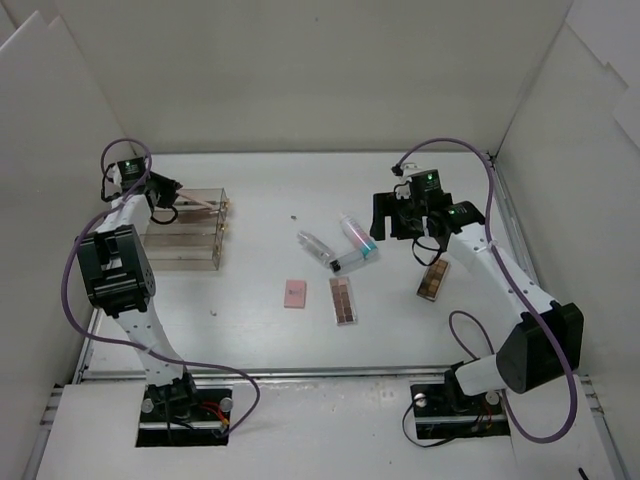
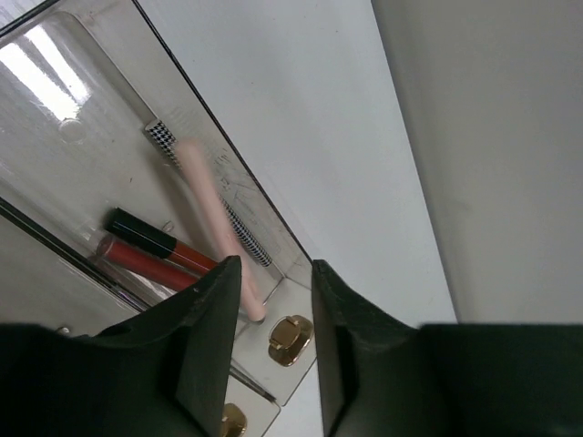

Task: Organize the makeup

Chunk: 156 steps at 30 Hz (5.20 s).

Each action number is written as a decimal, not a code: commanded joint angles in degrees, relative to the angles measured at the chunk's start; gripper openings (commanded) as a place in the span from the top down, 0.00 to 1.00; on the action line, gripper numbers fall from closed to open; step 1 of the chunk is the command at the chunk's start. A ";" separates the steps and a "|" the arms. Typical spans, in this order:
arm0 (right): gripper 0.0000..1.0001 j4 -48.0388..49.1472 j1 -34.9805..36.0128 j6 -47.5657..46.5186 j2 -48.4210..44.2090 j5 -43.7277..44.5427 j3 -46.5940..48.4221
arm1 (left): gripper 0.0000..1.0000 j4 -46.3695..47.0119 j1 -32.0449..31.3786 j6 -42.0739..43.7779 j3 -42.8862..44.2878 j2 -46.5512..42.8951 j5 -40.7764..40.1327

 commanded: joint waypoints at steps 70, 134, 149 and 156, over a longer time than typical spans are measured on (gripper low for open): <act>0.94 8.22 32.10 23.81 6.85 21.47 -19.15 | 0.08 -20.53 -38.69 22.81 -34.93 -56.67 4.88; 0.10 2.95 26.66 8.94 -16.63 25.24 -8.43 | 1.00 4.64 -19.56 3.91 -33.53 -45.68 10.36; 0.10 0.66 22.88 9.03 -20.76 28.05 -12.20 | 1.00 -0.03 6.47 -0.75 -24.22 -33.04 5.07; 0.10 -0.04 19.98 9.30 -21.82 27.18 -13.53 | 1.00 -2.76 9.46 0.92 -17.45 -25.74 3.84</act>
